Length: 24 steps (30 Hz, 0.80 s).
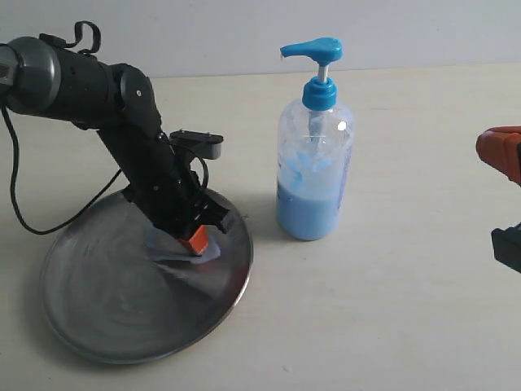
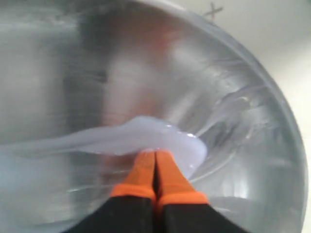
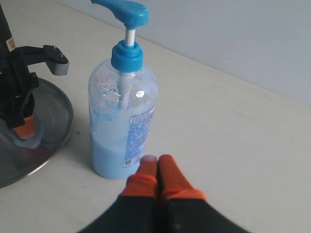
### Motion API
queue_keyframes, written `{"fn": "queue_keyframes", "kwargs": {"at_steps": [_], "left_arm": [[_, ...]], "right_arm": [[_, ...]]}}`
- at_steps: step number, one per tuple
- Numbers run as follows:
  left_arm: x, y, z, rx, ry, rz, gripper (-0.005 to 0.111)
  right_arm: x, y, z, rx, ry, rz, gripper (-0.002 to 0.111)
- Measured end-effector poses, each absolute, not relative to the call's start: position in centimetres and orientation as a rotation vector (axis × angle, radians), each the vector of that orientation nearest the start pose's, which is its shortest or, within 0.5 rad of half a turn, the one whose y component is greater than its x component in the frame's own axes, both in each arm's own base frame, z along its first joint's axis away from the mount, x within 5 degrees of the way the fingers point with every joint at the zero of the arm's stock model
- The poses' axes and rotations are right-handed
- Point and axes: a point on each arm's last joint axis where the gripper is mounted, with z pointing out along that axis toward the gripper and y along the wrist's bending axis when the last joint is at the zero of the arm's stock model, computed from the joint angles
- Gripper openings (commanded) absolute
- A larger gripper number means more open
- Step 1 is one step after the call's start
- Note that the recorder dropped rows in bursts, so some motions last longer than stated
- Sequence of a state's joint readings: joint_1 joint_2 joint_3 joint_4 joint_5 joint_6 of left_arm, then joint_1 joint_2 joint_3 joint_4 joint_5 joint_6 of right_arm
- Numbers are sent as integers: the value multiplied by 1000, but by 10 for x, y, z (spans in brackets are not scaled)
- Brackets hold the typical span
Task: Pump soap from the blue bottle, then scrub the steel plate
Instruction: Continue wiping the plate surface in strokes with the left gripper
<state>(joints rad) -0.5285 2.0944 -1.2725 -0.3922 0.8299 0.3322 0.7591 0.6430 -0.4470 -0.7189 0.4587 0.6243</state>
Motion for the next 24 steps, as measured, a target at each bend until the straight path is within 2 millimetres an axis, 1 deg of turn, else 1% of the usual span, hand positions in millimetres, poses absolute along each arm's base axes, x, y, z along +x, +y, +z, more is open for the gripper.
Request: {"fn": "queue_keyframes", "kwargs": {"at_steps": [5, 12, 17, 24], "left_arm": [[309, -222, 109, 949, 2987, -466, 0], [311, -221, 109, 944, 2976, -449, 0], [323, -205, 109, 852, 2981, -445, 0], [345, -167, 109, 663, 3006, -439, 0]], "right_arm": [[110, 68, 279, -611, 1925, 152, 0], [110, 67, 278, -611, 1927, 151, 0], [110, 67, 278, -611, 1927, 151, 0], [110, 67, 278, -611, 1927, 151, 0]]}}
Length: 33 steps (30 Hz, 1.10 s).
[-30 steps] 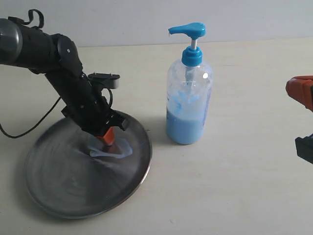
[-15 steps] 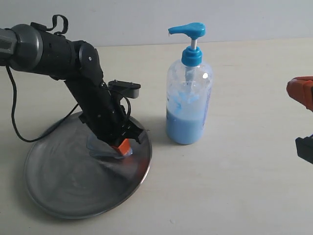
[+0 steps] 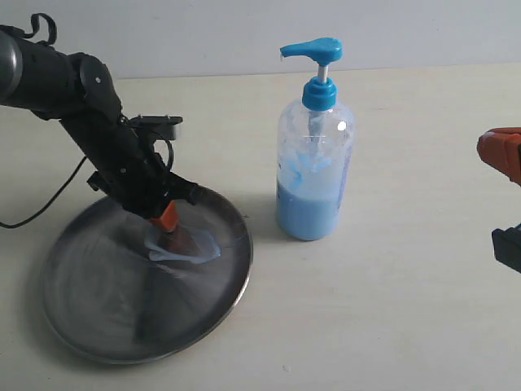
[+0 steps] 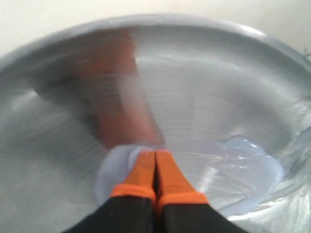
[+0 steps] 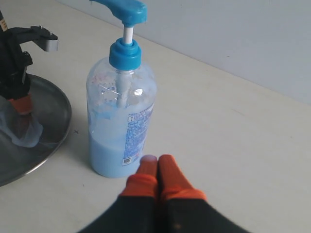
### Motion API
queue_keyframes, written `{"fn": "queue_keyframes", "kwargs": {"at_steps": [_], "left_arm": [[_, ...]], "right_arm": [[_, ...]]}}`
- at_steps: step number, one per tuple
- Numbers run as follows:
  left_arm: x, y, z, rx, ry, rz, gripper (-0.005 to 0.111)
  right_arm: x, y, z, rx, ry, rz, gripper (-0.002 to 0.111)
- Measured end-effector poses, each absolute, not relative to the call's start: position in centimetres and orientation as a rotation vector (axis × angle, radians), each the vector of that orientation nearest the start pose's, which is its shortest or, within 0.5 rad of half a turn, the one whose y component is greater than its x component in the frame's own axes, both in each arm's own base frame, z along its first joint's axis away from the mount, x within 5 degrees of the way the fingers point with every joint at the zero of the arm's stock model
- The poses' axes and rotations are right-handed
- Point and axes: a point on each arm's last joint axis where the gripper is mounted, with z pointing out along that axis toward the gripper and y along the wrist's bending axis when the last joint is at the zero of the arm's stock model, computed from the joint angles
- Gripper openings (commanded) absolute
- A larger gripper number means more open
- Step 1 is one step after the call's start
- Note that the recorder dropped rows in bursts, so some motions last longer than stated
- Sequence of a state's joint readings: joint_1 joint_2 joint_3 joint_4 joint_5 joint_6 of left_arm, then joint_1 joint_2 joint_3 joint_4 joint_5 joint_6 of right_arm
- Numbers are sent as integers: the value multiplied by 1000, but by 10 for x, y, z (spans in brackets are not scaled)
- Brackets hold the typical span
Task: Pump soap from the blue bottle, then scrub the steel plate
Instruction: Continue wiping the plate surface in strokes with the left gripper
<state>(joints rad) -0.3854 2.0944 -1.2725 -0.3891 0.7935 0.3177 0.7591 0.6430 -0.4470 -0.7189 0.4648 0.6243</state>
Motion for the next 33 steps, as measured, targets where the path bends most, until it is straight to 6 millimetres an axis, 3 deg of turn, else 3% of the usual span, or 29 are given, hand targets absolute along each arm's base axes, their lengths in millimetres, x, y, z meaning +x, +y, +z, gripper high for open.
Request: {"fn": "queue_keyframes", "kwargs": {"at_steps": [9, 23, 33], "left_arm": [[355, -146, 109, 573, 3013, -432, 0], [346, -136, 113, 688, 3102, -313, 0], [332, -170, 113, 841, 3059, -301, 0]], "right_arm": [[110, 67, 278, -611, 1927, 151, 0], [110, 67, 278, -611, 1927, 151, 0], [110, 67, 278, -611, 1927, 151, 0]]}}
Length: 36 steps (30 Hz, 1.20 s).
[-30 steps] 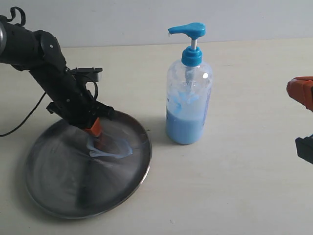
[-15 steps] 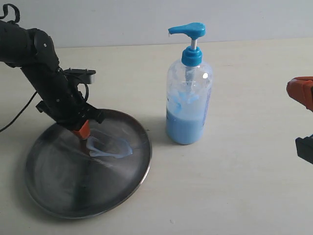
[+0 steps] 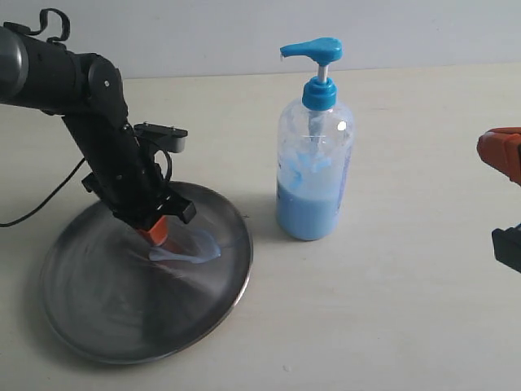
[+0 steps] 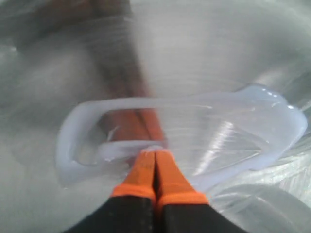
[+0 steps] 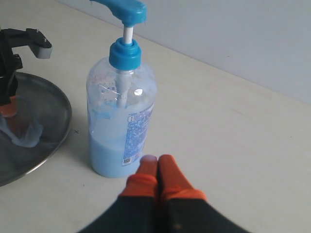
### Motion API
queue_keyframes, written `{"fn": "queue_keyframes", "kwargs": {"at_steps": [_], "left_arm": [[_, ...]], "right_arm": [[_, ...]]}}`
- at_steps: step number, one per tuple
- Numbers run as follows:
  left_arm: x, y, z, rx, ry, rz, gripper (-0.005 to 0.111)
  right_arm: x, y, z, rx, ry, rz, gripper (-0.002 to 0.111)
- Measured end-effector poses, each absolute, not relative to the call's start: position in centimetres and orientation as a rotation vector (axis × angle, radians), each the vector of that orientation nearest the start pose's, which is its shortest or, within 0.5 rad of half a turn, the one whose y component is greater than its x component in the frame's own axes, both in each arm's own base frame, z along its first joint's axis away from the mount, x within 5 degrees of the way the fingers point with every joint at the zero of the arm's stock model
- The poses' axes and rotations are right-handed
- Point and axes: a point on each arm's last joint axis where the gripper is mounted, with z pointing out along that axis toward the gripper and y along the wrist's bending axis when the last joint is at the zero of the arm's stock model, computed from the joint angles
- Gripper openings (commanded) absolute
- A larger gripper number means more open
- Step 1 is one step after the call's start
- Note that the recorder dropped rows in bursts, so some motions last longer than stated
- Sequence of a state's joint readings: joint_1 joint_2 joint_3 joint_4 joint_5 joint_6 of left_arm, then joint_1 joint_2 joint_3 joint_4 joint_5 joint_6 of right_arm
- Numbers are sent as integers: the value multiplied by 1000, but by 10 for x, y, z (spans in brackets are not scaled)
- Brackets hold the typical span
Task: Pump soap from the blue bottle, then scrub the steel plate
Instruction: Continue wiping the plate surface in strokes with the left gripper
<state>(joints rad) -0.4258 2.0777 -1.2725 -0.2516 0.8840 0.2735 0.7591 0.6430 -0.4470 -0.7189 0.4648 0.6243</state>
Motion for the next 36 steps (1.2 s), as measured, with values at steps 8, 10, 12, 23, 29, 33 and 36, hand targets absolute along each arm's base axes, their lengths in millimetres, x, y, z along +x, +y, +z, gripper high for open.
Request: {"fn": "queue_keyframes", "kwargs": {"at_steps": [8, 10, 12, 23, 29, 33, 36], "left_arm": [[320, -195, 115, 901, 3037, -395, 0], [317, -202, 115, 910, 3028, -442, 0], [314, -208, 116, 909, 3021, -476, 0], [311, -220, 118, 897, 2980, -582, 0], [313, -219, 113, 916, 2975, -552, 0], [313, -219, 108, 919, 2988, -548, 0], [313, -217, 108, 935, 2984, -525, 0]], "right_arm": [[110, 67, 278, -611, 1927, 151, 0], [110, 67, 278, -611, 1927, 151, 0], [110, 67, 278, -611, 1927, 151, 0], [110, 67, 278, -611, 1927, 151, 0], [110, 67, 278, -611, 1927, 151, 0], [110, 67, 278, -611, 1927, 151, 0], [110, 67, 278, -611, 1927, 151, 0]]}}
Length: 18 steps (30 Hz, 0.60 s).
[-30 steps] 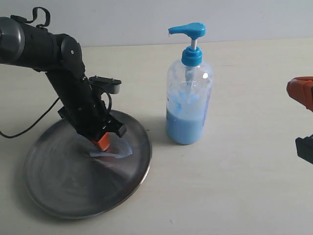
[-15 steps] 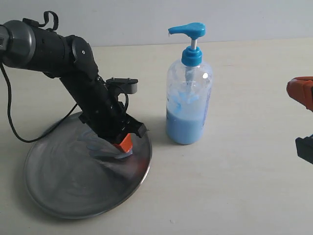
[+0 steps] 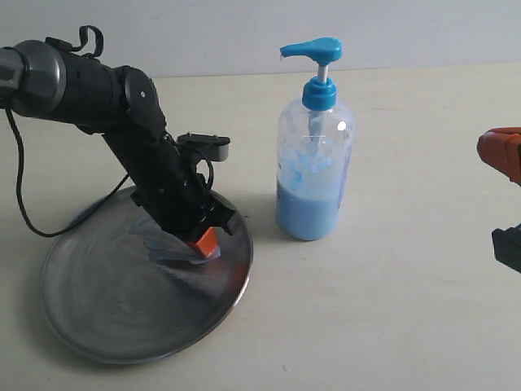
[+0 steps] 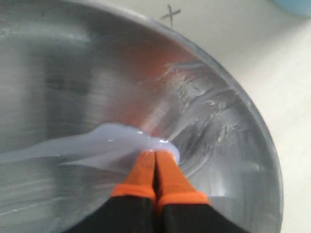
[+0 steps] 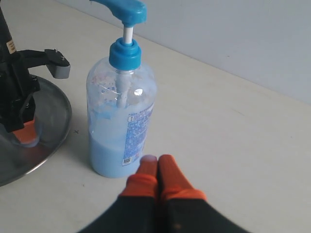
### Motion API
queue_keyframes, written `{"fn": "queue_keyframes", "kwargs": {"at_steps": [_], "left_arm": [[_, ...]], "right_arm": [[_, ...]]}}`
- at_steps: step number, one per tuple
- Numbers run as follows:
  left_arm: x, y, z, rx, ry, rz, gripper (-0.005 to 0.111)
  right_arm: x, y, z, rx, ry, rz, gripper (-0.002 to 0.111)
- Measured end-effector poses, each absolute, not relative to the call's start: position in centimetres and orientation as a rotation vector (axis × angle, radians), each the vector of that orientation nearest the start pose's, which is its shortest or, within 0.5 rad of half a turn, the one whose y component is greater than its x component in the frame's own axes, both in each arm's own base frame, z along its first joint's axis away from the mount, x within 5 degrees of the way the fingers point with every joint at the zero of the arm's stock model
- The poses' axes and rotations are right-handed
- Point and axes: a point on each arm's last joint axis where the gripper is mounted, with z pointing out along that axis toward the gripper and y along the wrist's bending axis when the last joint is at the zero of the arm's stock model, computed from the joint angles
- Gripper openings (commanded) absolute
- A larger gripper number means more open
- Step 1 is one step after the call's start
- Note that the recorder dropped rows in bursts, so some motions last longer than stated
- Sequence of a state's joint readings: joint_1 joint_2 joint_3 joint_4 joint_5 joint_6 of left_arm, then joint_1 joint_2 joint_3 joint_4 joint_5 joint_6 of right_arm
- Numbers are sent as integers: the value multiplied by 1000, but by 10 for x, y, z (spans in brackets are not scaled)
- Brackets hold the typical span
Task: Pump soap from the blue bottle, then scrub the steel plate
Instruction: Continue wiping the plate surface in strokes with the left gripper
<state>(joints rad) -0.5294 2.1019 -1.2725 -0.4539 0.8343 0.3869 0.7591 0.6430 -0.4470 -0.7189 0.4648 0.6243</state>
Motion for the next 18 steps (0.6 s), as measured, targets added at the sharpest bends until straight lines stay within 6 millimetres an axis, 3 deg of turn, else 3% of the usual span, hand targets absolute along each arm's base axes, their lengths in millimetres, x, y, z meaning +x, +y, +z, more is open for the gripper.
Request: {"fn": "queue_keyframes", "kwargs": {"at_steps": [9, 18], "left_arm": [[332, -188, 108, 818, 3001, -442, 0], [335, -183, 125, 819, 2945, -415, 0]], "right_arm": [[110, 67, 278, -611, 1927, 151, 0], [110, 67, 278, -611, 1927, 151, 0]]}}
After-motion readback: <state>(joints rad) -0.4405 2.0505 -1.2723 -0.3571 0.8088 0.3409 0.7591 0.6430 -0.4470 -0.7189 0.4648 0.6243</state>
